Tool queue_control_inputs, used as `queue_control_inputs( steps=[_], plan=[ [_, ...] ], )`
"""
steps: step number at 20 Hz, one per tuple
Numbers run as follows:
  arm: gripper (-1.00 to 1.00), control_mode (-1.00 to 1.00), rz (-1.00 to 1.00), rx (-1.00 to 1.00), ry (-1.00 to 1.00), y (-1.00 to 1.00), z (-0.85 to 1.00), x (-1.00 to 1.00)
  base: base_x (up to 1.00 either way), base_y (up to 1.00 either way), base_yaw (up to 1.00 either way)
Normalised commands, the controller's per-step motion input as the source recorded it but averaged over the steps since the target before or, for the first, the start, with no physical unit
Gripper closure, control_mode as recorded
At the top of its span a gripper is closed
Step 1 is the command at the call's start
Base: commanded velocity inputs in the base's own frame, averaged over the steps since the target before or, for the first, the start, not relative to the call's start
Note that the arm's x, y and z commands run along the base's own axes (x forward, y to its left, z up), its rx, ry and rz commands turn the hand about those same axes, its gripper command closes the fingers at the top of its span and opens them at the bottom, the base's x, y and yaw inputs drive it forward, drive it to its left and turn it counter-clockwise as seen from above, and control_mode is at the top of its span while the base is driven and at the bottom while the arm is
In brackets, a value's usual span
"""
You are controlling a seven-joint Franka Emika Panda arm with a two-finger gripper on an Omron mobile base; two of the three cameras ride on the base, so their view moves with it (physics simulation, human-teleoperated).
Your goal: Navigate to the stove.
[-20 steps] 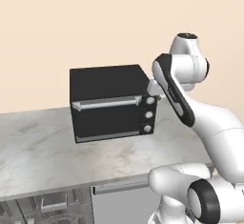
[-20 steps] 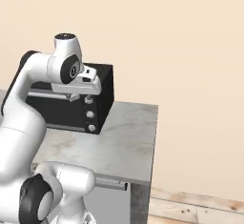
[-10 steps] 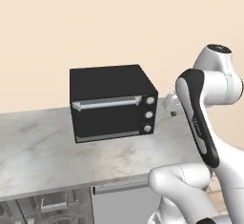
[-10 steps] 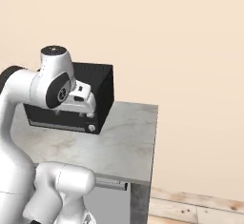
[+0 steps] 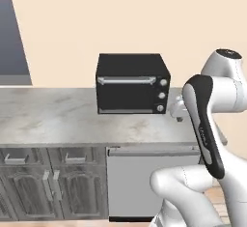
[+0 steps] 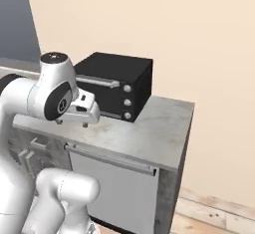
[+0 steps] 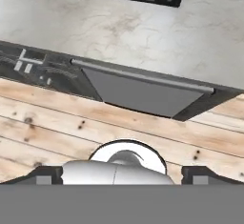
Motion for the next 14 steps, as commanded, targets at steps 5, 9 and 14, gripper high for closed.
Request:
queue_control_inputs(
  steps=[5, 9, 14],
  plan=[
    [-1.00, 1.00, 0.00, 0.00, 0.00, 0.00, 0.00, 0.00, -0.45, 0.18, 0.83],
    [-1.00, 1.00, 0.00, 0.00, 0.00, 0.00, 0.00, 0.00, -0.06, 0.15, 1.00],
    [-1.00, 1.00, 0.00, 0.00, 0.00, 0.00, 0.00, 0.00, 0.50, 0.29, 0.70]
  ],
)
